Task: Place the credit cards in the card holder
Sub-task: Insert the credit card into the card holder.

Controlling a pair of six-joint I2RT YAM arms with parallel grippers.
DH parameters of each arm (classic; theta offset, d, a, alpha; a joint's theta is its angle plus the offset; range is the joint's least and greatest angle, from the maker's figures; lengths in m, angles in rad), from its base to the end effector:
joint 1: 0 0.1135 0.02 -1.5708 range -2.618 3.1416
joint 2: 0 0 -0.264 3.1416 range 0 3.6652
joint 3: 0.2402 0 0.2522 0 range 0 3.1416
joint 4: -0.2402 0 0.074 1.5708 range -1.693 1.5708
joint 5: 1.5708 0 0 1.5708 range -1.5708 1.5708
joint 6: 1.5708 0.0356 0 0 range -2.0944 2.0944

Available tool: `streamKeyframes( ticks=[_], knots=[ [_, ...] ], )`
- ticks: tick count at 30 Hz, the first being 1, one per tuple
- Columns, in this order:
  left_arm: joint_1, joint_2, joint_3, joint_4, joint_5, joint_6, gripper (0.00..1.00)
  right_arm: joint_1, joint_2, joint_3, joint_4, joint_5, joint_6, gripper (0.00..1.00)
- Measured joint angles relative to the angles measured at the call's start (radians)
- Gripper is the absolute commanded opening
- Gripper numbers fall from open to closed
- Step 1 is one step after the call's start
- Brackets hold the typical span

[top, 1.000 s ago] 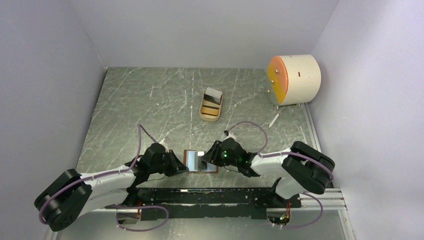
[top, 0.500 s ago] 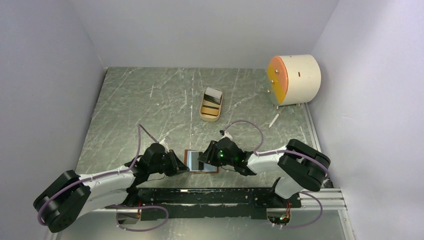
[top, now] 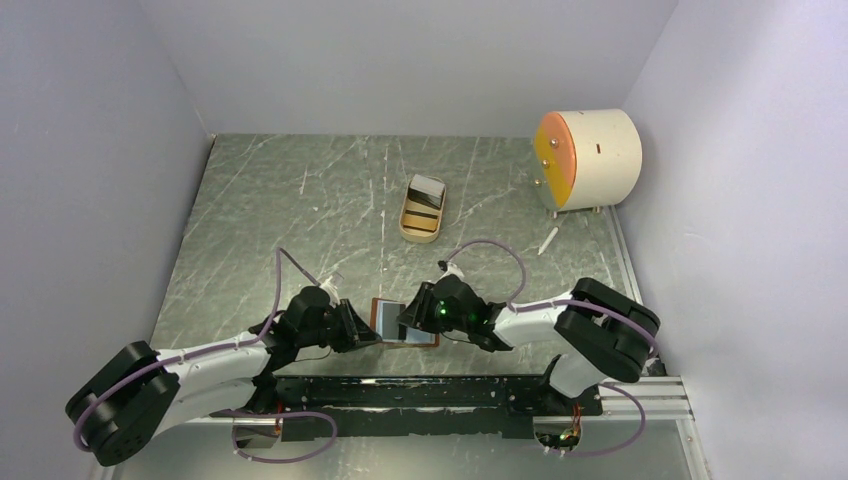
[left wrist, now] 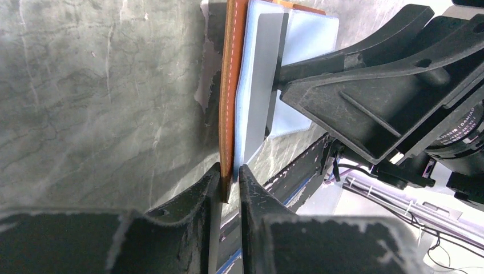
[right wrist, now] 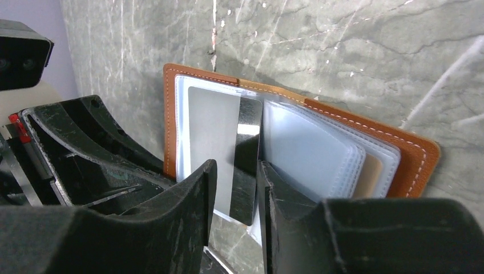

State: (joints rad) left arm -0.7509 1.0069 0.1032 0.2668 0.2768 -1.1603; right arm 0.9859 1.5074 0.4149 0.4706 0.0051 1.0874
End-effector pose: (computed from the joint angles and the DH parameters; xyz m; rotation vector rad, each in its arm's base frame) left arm 0.1137 -0.1194 0.1169 -0.3405 2.5147 -1.2457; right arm 0.1428 0.2153 0.1233 0.1271 2.4382 1.0761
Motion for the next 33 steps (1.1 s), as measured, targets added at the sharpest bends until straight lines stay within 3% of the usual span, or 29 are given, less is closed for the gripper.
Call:
streamKeyframes(
  ticks=[16,18,22,26,33],
  knots=[
    [-0.013,-0.003,0.002,0.028,0.014,0.000,0.29,0.002,0.029,-0.021,0.084,-0.059,0.004,0.16],
    [-0.013,-0.010,0.003,0.026,0.015,0.001,0.30,0.002,0.030,-0.032,0.094,-0.059,0.004,0.16],
    [-0.013,-0.050,0.007,0.021,0.016,0.000,0.31,0.001,0.036,-0.043,0.121,-0.069,0.005,0.25],
    [-0.013,-0.070,0.031,-0.006,0.015,0.001,0.31,-0.001,0.041,-0.043,0.139,-0.080,0.004,0.16],
    [-0.012,-0.077,0.044,-0.023,0.018,-0.019,0.19,-0.004,0.059,-0.046,0.158,-0.087,0.001,0.06]
  ],
)
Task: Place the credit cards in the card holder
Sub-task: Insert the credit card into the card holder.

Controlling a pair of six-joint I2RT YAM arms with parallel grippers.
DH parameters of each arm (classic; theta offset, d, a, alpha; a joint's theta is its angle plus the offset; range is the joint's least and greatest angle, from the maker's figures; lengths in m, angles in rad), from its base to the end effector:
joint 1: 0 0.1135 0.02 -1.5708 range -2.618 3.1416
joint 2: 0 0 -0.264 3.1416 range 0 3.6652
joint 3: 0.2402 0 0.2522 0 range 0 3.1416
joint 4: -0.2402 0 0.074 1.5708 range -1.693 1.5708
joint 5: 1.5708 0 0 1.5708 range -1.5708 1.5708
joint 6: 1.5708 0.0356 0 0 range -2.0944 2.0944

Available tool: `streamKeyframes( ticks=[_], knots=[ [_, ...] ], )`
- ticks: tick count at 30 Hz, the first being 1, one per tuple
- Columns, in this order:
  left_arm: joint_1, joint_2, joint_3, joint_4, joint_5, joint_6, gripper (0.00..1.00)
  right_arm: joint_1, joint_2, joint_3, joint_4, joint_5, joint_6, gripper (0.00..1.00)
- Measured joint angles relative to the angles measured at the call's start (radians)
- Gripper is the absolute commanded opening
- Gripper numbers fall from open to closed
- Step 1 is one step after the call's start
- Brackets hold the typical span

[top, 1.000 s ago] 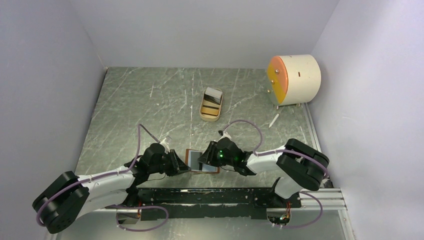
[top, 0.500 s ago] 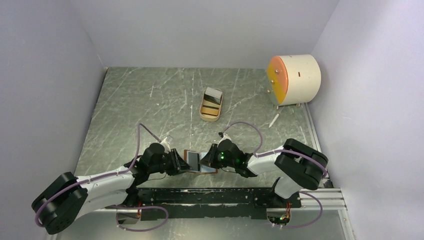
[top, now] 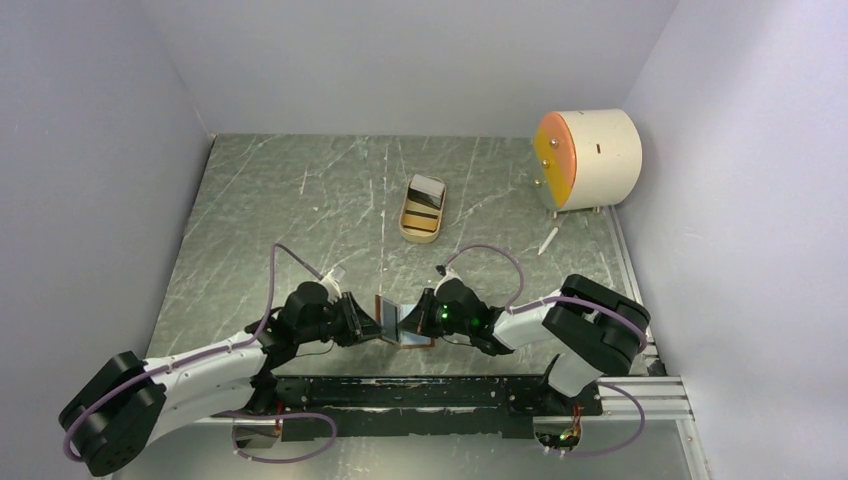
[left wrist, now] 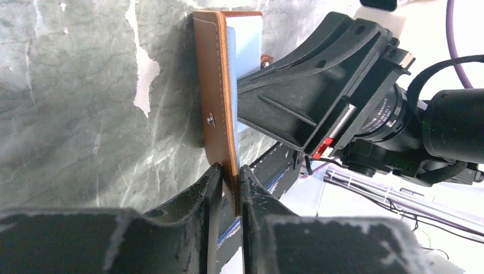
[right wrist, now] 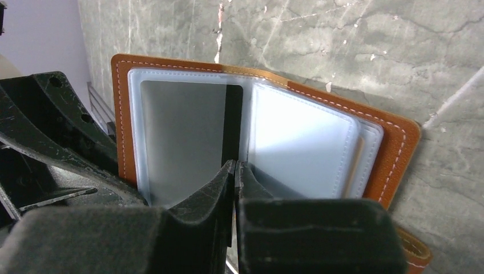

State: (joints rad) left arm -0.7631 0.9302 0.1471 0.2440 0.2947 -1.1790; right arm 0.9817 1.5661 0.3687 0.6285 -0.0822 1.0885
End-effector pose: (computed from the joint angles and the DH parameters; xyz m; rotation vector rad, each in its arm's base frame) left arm 0.1164 -0.1256 0.1394 -0.3034 2.4346 -1.3492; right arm 0.1399 0.2147 0.1123 0.0751 2.4311 1.1959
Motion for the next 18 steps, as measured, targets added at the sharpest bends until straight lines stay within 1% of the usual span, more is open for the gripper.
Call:
streamKeyframes(
  ticks=[3,6,9,10,12,13,16,18],
  knots=[
    [0.000,0.019,0.003,-0.003,0.003,-0.003,0.10,-0.003,0.006,-0.003,0.003,-0.001,-0.001,0.06],
    [0.000,0.036,0.008,-0.007,0.003,0.000,0.09,-0.006,0.005,-0.003,0.002,0.000,-0.003,0.09],
    [0.000,0.037,0.009,-0.001,0.006,0.005,0.09,-0.006,0.003,-0.004,0.002,0.003,-0.009,0.10],
    [0.000,0.037,0.009,0.002,0.006,0.008,0.12,-0.006,0.003,-0.005,0.002,0.004,-0.010,0.10],
    [0.000,0.034,0.009,0.006,0.008,0.015,0.25,-0.006,0.003,-0.006,0.004,0.004,-0.010,0.09],
    [0.000,0.029,0.009,0.004,0.008,0.021,0.28,-0.006,0.003,-0.008,0.007,0.003,-0.011,0.09],
    [0.001,0.002,0.009,-0.002,0.005,0.027,0.33,-0.006,0.003,-0.016,0.012,0.003,-0.013,0.09],
    [0.007,-0.005,0.009,-0.003,0.005,0.030,0.34,-0.006,-0.001,-0.018,0.012,0.004,-0.014,0.09]
  ],
)
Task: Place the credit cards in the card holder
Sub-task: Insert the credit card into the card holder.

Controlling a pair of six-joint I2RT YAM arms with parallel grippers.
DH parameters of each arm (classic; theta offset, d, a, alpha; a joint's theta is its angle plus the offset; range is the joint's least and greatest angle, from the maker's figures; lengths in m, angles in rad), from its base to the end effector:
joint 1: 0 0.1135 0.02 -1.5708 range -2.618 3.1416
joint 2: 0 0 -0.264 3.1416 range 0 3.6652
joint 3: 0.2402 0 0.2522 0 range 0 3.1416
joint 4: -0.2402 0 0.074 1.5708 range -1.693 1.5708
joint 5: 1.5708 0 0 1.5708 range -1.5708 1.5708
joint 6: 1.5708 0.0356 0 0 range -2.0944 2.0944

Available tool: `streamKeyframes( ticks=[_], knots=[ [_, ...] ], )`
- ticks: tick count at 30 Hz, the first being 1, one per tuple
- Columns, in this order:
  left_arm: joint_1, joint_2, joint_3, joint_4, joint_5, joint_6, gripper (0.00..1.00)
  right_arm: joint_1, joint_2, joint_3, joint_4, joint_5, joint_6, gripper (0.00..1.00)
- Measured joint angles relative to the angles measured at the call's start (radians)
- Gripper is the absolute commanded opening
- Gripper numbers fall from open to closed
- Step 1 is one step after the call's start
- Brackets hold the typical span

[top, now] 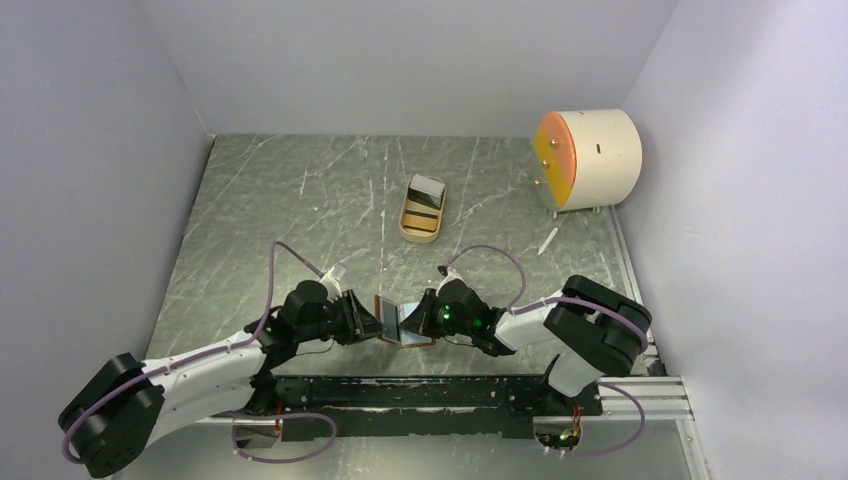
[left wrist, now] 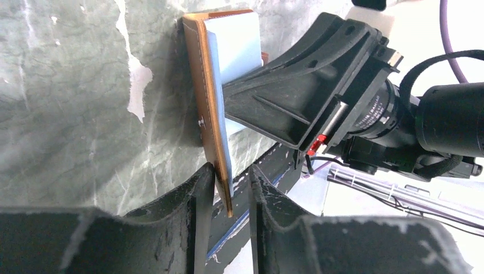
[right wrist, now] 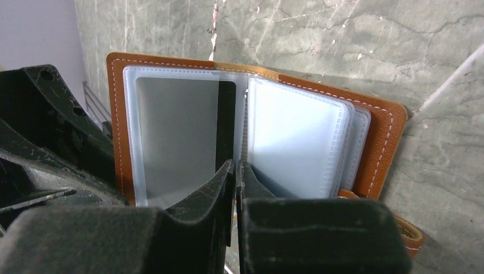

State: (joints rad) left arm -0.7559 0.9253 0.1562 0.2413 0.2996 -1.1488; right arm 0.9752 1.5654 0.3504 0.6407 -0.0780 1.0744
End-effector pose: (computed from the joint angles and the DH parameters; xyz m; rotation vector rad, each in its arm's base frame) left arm 0.1181 -0.1258 0.1427 -0.2668 2.4169 -1.3460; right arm 0.1391 0.2102 0.1093 0.0690 2.4289 1.1787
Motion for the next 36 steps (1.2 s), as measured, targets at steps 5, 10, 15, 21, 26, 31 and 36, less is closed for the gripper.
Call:
streamKeyframes(
  ticks=[5,10,15,21,26,31,36],
  knots=[
    [0.026,0.030,0.026,-0.015,0.000,0.012,0.32,0.000,-0.014,0.000,-0.020,0.004,-0.018,0.09],
    [0.047,0.056,0.060,-0.022,0.000,0.023,0.29,0.000,-0.025,0.003,-0.040,0.008,-0.038,0.10],
    [0.061,0.066,0.067,-0.029,0.001,0.036,0.20,0.000,-0.026,0.009,-0.053,0.010,-0.050,0.10],
    [0.065,0.077,0.101,-0.070,0.000,0.068,0.09,0.000,-0.026,0.013,-0.063,0.014,-0.056,0.10],
    [0.066,0.074,0.101,-0.076,0.000,0.090,0.09,0.000,-0.026,0.016,-0.066,0.016,-0.062,0.14],
    [0.066,0.059,0.100,-0.072,0.008,0.111,0.09,0.000,-0.024,0.023,-0.066,0.018,-0.067,0.14],
    [0.066,0.058,0.085,-0.037,0.028,0.117,0.09,0.000,-0.015,0.026,-0.061,0.014,-0.068,0.15]
  ],
)
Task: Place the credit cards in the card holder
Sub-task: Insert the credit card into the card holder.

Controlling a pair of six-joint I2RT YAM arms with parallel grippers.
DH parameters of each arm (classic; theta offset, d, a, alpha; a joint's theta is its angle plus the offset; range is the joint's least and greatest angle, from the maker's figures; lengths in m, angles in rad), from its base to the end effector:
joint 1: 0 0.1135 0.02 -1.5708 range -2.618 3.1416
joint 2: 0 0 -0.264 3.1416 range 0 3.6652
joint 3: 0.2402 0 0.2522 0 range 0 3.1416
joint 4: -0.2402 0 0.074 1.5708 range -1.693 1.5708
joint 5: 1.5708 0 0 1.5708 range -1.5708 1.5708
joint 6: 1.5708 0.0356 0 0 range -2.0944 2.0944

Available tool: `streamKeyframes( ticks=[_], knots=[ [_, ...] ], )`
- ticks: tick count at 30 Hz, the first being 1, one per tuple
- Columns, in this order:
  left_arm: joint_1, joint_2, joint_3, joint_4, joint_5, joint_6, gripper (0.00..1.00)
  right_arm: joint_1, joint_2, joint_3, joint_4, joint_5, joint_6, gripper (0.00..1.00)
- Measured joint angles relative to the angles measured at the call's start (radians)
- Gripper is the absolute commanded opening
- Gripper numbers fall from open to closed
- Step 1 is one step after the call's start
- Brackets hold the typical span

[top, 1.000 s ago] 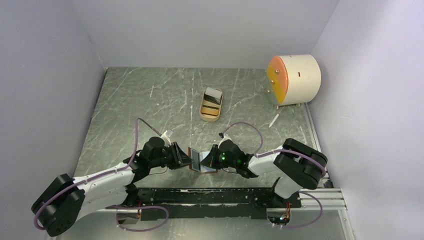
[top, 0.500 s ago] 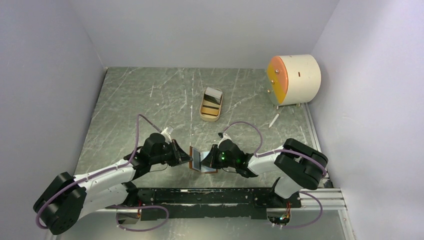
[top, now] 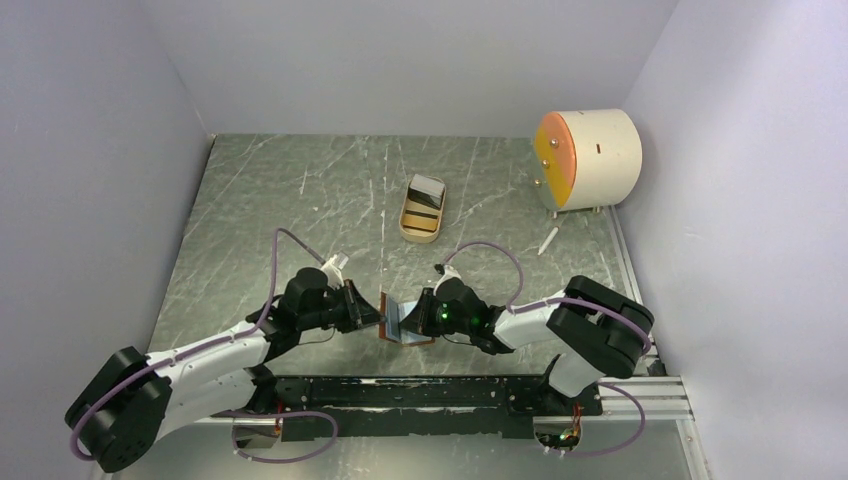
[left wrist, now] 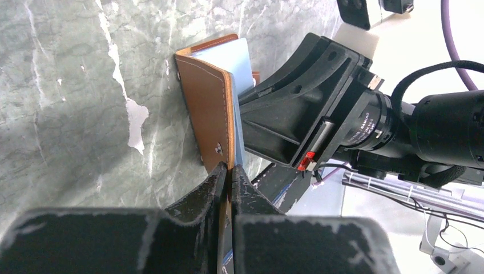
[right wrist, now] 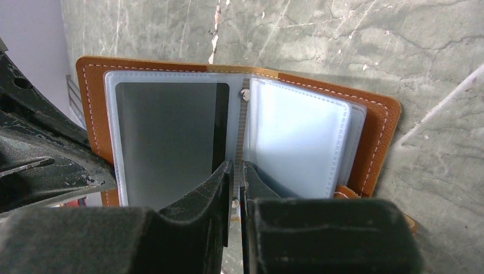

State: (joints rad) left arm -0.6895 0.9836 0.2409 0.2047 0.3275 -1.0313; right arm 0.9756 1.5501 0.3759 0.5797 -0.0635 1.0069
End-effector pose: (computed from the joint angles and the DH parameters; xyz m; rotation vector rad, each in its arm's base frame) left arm 0.1372 -0.1280 0.1566 -0.1851 2.3886 -1.2837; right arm 0.1412 0.2126 0.1133 -0.0029 2.4248 1.1194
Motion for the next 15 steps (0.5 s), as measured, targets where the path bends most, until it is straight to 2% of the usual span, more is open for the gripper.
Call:
streamKeyframes(
  ticks=[7,15],
  knots=[
    [0.001,0.039,-0.009,0.058,0.027,0.001,0.09,0.000,0.006,0.002,0.003,-0.001,-0.002,0.15],
    [0.002,0.096,0.056,-0.004,0.025,0.019,0.11,0.000,0.018,0.014,0.003,0.002,-0.016,0.16]
  ],
)
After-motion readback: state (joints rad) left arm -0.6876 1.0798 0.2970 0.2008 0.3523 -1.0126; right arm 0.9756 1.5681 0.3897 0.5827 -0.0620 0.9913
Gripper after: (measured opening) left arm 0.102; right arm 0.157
